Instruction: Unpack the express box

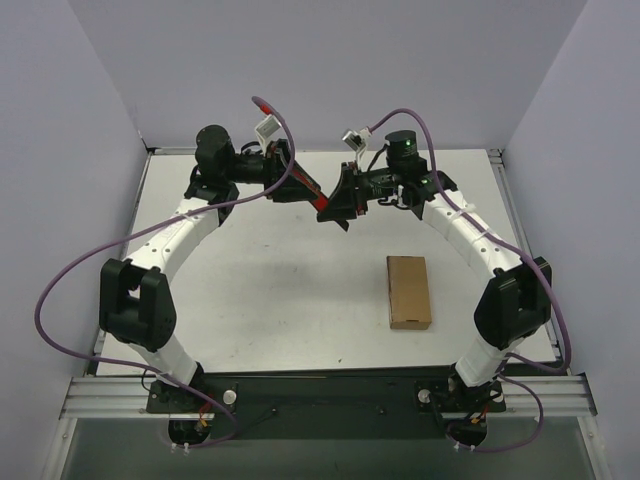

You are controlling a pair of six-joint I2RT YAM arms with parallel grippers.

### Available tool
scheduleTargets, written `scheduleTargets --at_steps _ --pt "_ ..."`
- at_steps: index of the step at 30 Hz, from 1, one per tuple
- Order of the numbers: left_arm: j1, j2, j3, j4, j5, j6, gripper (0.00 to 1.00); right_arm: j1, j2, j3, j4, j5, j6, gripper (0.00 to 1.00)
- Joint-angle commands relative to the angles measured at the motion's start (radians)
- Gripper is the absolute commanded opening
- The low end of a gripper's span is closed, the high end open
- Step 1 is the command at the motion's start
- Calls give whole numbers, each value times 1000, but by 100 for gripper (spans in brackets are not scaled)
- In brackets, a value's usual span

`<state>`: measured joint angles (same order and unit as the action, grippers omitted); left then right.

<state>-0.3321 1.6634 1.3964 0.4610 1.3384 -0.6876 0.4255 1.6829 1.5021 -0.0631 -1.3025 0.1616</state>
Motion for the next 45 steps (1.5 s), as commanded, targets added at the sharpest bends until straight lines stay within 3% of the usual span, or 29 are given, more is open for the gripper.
scheduleTargets --at_steps 1,5,8,9,10,14,17,20,21,23,24,25,26,32,34,41,45 --pt "-36 -19 27 31 131 -39 43 -24 -3 35 157 91 23 0" --pt "-36 -8 39 45 154 -46 28 -24 0 37 155 101 24 0" --pt "-38 2 41 67 186 -62 11 -24 -2 35 155 112 21 0" --pt "-36 2 39 70 192 -67 0 -25 -2 33 154 121 23 0" --pt "-36 2 36 73 197 -67 0 -31 -2 33 138 146 23 7" --pt "-18 -19 20 73 180 -55 0 -132 -51 0 88 207 12 53" --pt "-5 -48 -10 56 151 -30 0 -265 -110 -61 -18 203 -42 63" --pt "-1 -76 -22 -34 79 42 0 -349 -163 -103 -231 268 -265 61" --pt "1 -91 -20 -71 49 119 0 -376 -175 -114 -298 307 -451 59" --pt "-13 -106 57 -459 -144 332 0 -384 -218 -182 -420 476 -610 50" --pt "-31 -102 120 -657 -241 597 0 -384 -256 -216 -431 541 -669 47" --pt "-77 -99 184 -852 -409 681 0 -387 -278 -255 -431 589 -770 42" --pt "-97 -97 197 -893 -517 733 0 -386 -294 -334 -431 636 -818 40" --pt "-146 -165 100 -907 -888 694 0 -404 -385 -538 -422 868 -1019 28" --pt "-147 -220 43 -877 -984 642 0 -418 -408 -592 -405 919 -1011 25" --pt "-153 -301 -94 -874 -1102 571 0 -421 -414 -683 -422 984 -1027 19" --pt "-159 -315 -125 -854 -1134 562 0 -354 -433 -747 -510 959 -1121 17"
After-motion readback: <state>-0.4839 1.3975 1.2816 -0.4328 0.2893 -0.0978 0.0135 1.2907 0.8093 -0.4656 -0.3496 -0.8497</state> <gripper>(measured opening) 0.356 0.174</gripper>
